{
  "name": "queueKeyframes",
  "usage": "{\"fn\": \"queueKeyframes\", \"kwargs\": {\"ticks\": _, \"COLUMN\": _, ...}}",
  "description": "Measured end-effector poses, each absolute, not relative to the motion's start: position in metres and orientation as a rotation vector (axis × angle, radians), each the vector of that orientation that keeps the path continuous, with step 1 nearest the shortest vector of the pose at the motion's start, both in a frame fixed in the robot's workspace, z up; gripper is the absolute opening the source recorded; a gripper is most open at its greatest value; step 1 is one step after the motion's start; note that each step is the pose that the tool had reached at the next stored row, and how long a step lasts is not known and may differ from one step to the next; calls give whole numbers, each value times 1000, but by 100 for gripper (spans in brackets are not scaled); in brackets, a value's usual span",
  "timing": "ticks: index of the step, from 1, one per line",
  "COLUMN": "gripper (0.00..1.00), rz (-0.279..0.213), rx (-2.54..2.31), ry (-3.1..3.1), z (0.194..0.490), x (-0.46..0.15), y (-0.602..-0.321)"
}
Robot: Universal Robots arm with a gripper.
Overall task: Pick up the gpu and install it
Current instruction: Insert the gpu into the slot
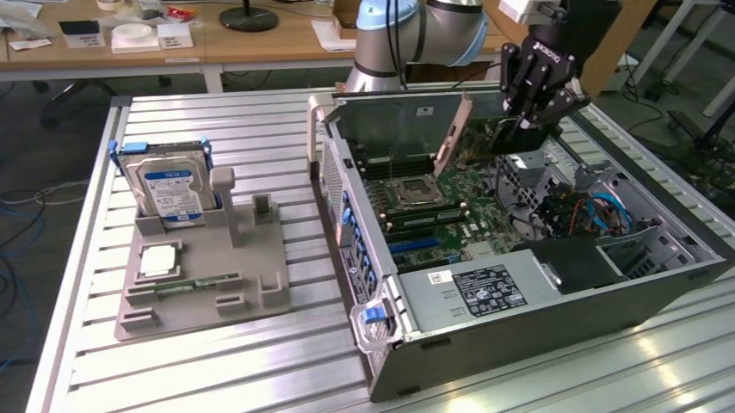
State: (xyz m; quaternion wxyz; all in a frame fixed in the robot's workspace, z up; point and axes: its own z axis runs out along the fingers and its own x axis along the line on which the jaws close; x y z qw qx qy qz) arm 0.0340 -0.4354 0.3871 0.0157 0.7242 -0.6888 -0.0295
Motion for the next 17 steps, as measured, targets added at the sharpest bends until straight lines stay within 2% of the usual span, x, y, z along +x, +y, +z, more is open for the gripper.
{"fn": "queueKeyframes", "kwargs": {"ticks": 17, "gripper": 27, "rz": -89, "rx": 2254, "ry": -2144, "z": 382, "x": 34, "y": -435}}
